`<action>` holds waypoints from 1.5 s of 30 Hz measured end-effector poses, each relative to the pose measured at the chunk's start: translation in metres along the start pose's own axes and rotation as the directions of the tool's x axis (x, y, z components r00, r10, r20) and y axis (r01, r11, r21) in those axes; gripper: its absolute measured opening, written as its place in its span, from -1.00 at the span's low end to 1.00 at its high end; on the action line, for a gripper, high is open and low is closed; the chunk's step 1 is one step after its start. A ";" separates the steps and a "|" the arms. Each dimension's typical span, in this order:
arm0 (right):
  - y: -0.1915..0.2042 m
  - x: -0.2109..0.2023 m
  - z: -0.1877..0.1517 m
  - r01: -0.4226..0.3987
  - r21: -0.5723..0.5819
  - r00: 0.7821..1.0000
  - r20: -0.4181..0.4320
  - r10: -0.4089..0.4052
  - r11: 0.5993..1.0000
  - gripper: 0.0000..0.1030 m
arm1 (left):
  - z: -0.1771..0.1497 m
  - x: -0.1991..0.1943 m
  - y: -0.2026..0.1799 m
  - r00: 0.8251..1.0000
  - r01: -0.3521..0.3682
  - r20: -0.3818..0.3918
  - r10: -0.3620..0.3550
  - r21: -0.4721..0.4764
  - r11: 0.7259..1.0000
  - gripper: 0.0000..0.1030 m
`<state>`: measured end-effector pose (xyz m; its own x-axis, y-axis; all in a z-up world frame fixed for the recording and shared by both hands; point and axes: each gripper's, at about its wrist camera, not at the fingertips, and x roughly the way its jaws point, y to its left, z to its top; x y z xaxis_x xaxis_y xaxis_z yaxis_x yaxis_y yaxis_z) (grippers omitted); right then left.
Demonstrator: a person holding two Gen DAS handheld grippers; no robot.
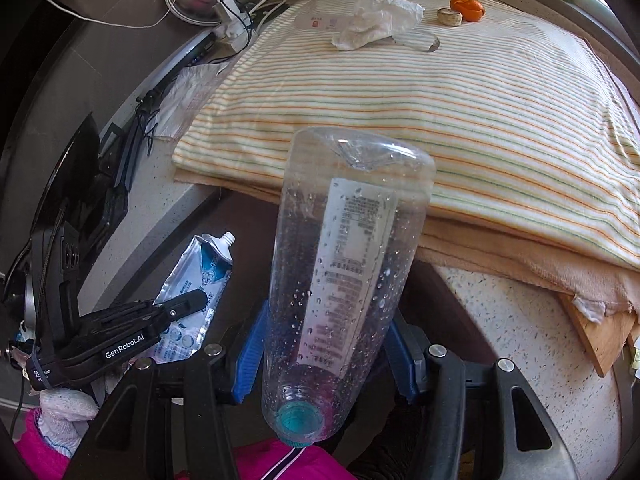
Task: Collect trash
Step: 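Carry the plastic bottle and toothpaste tube down over the blue wastebasket, then open both tools to drop the bottle and tube into the wastebasket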
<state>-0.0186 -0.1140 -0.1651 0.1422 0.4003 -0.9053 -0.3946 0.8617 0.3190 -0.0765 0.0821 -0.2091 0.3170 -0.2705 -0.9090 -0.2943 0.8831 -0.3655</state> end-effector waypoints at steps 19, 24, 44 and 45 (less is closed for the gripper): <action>0.017 0.055 -0.035 0.089 -0.024 0.995 -0.049 -0.090 0.996 0.11 | -0.023 0.057 0.020 0.993 -0.032 -0.113 0.033 0.009 0.999 -1.00; 0.020 0.067 -0.037 0.111 -0.031 0.992 -0.054 -0.113 0.993 0.11 | -0.027 0.071 0.021 0.990 -0.039 -0.139 0.040 0.012 0.999 -1.00; 0.018 0.099 -0.034 0.156 -0.037 0.982 -0.098 -0.159 0.987 0.13 | -0.011 0.084 0.020 0.986 -0.081 -0.145 0.083 0.019 0.997 -1.00; 0.018 0.100 -0.034 0.157 -0.038 0.982 -0.103 -0.160 0.987 0.13 | -0.010 0.084 0.019 0.986 -0.083 -0.147 0.085 0.018 0.996 -1.00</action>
<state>-0.0426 -0.0695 -0.2597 0.1088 0.2230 -0.9687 -0.4016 0.9013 0.1623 -0.0647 0.0727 -0.2946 0.1550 -0.2482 -0.9562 -0.3030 0.9093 -0.2851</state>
